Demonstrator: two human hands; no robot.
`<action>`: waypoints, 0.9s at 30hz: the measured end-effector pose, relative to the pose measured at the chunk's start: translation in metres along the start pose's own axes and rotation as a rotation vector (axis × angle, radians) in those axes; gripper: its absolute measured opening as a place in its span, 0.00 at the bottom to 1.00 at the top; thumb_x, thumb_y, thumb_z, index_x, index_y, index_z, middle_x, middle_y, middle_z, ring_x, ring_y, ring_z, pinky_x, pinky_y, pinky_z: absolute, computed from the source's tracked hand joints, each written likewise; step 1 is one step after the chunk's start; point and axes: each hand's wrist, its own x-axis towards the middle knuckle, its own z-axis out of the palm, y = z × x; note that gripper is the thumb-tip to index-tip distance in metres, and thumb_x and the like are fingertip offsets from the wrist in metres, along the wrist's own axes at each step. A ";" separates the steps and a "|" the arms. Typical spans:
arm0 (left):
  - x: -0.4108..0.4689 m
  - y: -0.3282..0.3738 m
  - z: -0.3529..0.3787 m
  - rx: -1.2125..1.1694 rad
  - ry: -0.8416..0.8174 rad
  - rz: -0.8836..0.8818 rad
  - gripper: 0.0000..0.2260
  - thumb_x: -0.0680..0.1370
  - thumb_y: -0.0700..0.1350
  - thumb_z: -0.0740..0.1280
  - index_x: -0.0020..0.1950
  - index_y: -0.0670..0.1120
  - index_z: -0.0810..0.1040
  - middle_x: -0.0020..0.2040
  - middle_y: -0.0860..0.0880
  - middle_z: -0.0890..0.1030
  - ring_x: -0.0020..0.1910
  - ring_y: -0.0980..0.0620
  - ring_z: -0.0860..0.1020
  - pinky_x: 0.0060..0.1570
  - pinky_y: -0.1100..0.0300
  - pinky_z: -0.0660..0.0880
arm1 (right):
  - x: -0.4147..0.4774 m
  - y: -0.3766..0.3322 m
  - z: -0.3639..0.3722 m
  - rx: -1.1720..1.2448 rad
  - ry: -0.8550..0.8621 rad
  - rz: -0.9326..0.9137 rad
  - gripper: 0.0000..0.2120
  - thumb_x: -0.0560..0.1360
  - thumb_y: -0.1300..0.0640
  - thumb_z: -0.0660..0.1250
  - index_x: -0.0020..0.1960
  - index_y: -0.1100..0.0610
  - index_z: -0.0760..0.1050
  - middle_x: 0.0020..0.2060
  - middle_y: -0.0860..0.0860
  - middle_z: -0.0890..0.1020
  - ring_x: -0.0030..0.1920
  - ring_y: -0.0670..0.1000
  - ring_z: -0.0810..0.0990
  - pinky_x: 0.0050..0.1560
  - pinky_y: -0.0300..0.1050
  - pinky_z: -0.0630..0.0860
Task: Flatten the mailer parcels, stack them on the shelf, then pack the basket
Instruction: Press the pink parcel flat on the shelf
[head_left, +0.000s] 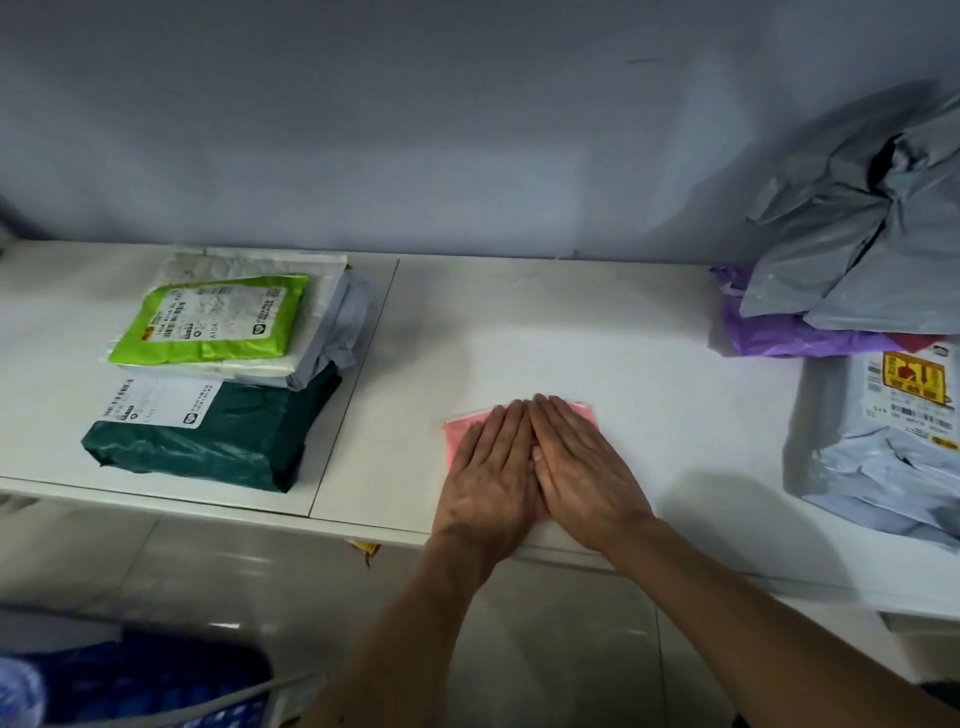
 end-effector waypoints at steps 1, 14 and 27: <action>0.001 -0.002 -0.001 -0.004 0.015 0.006 0.27 0.82 0.51 0.43 0.78 0.40 0.57 0.79 0.43 0.56 0.78 0.46 0.53 0.74 0.46 0.58 | 0.000 0.000 -0.002 -0.007 0.001 -0.004 0.32 0.83 0.50 0.35 0.72 0.65 0.67 0.71 0.59 0.70 0.72 0.54 0.68 0.69 0.53 0.69; -0.026 -0.028 -0.008 0.056 0.036 -0.121 0.28 0.81 0.54 0.46 0.79 0.44 0.56 0.79 0.47 0.56 0.78 0.48 0.55 0.74 0.51 0.51 | 0.006 -0.031 -0.013 -0.089 -0.084 0.018 0.35 0.80 0.42 0.37 0.77 0.62 0.58 0.76 0.59 0.60 0.77 0.56 0.58 0.75 0.55 0.58; -0.025 -0.033 -0.006 0.067 0.030 -0.098 0.27 0.82 0.56 0.48 0.79 0.44 0.59 0.78 0.46 0.61 0.77 0.47 0.60 0.73 0.52 0.52 | -0.003 -0.007 -0.013 -0.057 -0.173 -0.098 0.37 0.80 0.36 0.36 0.78 0.59 0.57 0.77 0.54 0.60 0.77 0.50 0.56 0.75 0.49 0.51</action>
